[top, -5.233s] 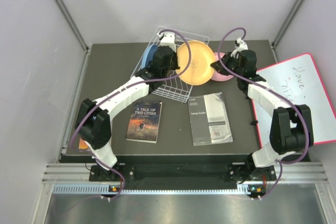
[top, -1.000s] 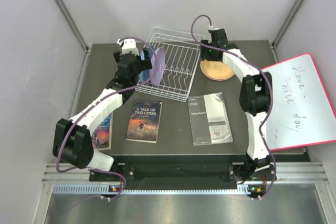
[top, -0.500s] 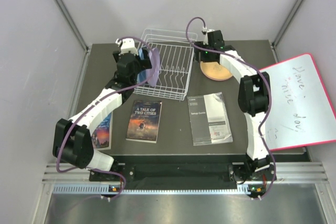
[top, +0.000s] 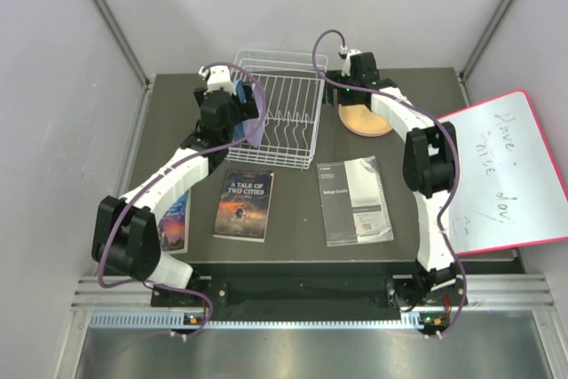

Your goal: Unload the plates from the dish rack

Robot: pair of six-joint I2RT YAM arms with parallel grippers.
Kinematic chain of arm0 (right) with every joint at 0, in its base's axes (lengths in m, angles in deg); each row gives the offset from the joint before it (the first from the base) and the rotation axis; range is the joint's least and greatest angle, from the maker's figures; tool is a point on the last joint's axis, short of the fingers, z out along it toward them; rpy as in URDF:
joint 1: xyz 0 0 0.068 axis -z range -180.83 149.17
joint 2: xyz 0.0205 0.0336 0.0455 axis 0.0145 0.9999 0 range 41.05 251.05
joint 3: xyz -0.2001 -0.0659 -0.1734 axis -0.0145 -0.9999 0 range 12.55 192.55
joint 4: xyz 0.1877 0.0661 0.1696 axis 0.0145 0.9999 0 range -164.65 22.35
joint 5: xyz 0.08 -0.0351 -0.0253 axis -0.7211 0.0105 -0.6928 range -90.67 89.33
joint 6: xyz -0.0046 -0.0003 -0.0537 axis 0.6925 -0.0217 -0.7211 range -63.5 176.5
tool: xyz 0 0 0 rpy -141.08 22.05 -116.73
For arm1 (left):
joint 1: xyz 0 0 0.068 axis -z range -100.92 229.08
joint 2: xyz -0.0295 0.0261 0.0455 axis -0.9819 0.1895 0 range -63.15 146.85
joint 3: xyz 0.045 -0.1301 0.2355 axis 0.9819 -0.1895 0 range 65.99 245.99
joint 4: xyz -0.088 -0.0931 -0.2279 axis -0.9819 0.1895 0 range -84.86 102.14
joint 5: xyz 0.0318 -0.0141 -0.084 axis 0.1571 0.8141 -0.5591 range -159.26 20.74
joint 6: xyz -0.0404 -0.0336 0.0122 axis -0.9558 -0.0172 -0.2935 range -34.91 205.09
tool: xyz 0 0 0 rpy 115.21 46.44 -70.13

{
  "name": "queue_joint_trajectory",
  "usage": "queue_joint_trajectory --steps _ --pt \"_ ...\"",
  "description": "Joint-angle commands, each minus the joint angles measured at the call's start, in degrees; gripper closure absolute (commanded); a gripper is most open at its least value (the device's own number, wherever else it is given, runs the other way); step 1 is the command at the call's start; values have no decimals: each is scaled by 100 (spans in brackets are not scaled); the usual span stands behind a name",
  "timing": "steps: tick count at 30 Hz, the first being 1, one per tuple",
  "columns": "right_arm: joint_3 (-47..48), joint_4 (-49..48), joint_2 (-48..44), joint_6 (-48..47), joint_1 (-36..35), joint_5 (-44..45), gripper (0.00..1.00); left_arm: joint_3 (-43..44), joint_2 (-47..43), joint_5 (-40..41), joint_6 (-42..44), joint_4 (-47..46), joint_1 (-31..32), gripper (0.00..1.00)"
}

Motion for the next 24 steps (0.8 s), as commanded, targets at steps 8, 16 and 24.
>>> queue_joint_trajectory --steps 8,16,24 --pt "-1481 -978 -1789 -69 -2 1765 15 150 160 -221 102 -308 -25 1" --pt "-2203 -1057 -2265 142 139 1801 15 352 160 -422 488 -290 186 6" --pt "-2582 -1058 -2361 283 200 1730 15 396 405 -555 779 -176 415 10"
